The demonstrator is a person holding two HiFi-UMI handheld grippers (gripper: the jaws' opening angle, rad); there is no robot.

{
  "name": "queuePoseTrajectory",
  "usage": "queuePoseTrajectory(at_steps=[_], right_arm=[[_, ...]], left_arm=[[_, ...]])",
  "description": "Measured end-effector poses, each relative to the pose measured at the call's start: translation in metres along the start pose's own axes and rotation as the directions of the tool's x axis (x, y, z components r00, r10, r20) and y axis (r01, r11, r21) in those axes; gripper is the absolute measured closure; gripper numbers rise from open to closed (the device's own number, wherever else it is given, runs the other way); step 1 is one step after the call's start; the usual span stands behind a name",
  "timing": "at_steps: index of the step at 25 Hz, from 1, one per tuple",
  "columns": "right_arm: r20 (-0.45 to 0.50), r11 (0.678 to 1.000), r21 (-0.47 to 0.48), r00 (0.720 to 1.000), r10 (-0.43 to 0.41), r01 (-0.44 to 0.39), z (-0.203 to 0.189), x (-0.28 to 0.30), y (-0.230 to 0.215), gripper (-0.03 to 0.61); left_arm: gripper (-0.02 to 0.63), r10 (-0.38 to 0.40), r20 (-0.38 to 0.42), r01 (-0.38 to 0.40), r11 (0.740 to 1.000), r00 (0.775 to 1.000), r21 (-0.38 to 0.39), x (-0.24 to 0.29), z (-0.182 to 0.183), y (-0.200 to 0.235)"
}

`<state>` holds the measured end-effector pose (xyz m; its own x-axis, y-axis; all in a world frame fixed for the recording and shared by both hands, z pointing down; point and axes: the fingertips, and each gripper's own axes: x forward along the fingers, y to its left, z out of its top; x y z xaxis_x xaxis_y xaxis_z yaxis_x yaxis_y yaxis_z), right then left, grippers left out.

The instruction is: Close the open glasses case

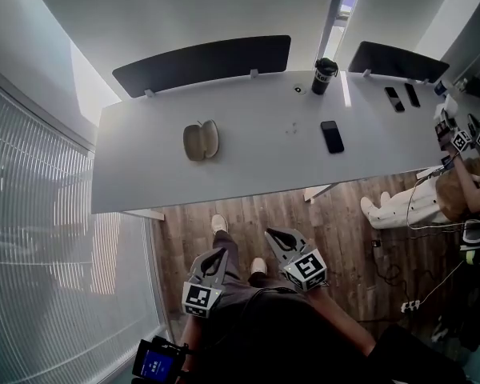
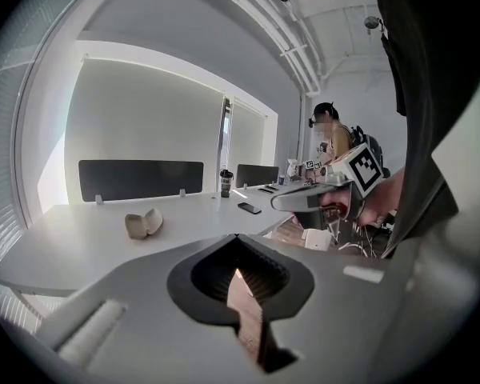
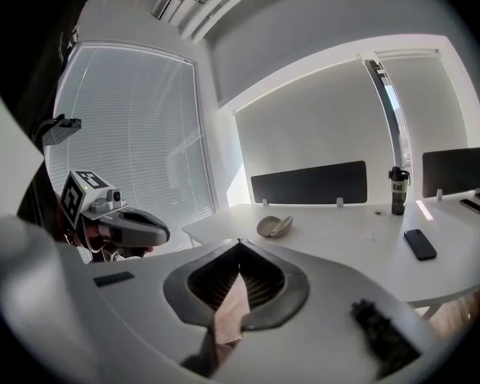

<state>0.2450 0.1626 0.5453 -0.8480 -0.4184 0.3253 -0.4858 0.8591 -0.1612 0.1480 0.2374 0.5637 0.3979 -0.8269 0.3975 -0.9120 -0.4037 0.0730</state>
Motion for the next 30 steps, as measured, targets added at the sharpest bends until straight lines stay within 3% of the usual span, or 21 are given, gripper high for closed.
queuePoseTrajectory(at_steps=[14, 18, 26, 30], right_arm=[[0.015, 1.000, -0.025, 1.000, -0.003, 0.004, 0.017, 0.042, -0.016, 0.574], [0.002, 1.000, -0.014, 1.000, -0.002, 0.002, 0.015, 0.057, -0.023, 0.574], [-0.020, 1.000, -0.017, 1.000, 0.014, -0.014, 0.026, 0.086, -0.030, 0.574], [-0.026, 0.999, -0.021, 0.999, 0.024, -0.024, 0.034, 0.104, -0.030, 0.574]], left_arm=[[0.607, -0.045, 0.009, 0.045, 0.999, 0.999, 0.000, 0.037, 0.008, 0.041], [0.607, -0.019, 0.007, 0.019, 0.999, 1.000, 0.031, 0.043, 0.011, 0.062], [0.607, -0.013, 0.013, 0.014, 1.000, 1.000, -0.024, 0.048, 0.019, 0.091], [0.607, 0.015, -0.001, -0.015, 1.000, 1.000, -0.004, 0.049, 0.011, 0.112]])
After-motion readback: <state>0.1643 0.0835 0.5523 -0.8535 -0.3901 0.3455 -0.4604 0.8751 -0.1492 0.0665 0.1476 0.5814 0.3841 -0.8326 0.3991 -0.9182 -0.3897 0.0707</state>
